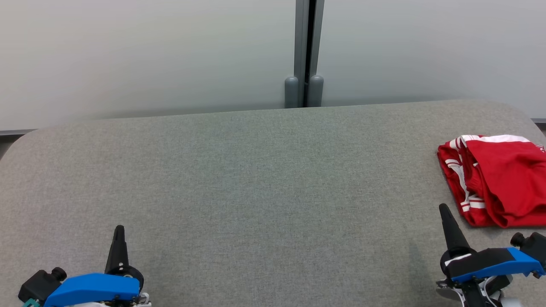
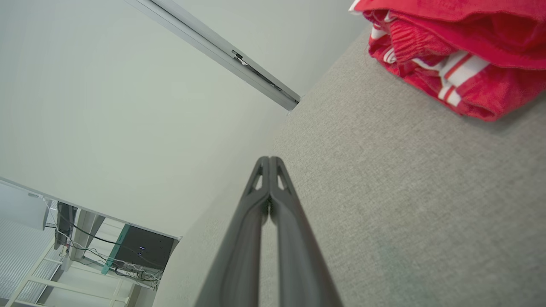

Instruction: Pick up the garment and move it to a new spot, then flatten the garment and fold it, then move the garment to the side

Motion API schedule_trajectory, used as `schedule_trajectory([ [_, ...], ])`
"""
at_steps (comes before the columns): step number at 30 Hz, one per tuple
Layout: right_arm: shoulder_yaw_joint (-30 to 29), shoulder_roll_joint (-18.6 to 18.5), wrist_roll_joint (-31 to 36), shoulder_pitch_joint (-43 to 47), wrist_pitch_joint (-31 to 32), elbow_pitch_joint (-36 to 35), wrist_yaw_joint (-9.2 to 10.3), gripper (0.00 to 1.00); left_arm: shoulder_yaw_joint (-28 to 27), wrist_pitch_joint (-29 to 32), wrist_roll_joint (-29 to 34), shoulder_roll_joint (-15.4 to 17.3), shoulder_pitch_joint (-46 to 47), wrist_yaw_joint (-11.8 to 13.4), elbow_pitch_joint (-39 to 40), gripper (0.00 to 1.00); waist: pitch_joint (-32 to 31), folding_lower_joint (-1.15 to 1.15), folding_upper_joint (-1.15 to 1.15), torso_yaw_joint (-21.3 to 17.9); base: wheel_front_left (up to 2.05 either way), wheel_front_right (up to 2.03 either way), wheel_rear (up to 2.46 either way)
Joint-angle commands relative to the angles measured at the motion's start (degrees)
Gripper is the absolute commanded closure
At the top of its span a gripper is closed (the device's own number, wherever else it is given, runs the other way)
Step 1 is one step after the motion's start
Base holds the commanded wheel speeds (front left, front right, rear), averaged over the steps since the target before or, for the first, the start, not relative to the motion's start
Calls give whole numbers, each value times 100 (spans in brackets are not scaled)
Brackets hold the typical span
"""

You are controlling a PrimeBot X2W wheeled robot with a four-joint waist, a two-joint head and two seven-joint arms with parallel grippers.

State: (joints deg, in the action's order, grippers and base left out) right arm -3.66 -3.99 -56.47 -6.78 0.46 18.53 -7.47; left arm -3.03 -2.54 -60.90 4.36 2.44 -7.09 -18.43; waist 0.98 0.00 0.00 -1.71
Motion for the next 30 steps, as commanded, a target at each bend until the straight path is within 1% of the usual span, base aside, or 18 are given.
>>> schedule_trajectory([
  [1,-26,2,-158,6,32,-99,-2,100,-45,36,-125,9,130,-28,90,100,-1,0,0,2,0,0,0],
  [30,-163,62,-1880,45,327,-287,-3,100,-206,480,-1640,-66,285,-46,275,100,-34,0,0,74,0,0,0],
])
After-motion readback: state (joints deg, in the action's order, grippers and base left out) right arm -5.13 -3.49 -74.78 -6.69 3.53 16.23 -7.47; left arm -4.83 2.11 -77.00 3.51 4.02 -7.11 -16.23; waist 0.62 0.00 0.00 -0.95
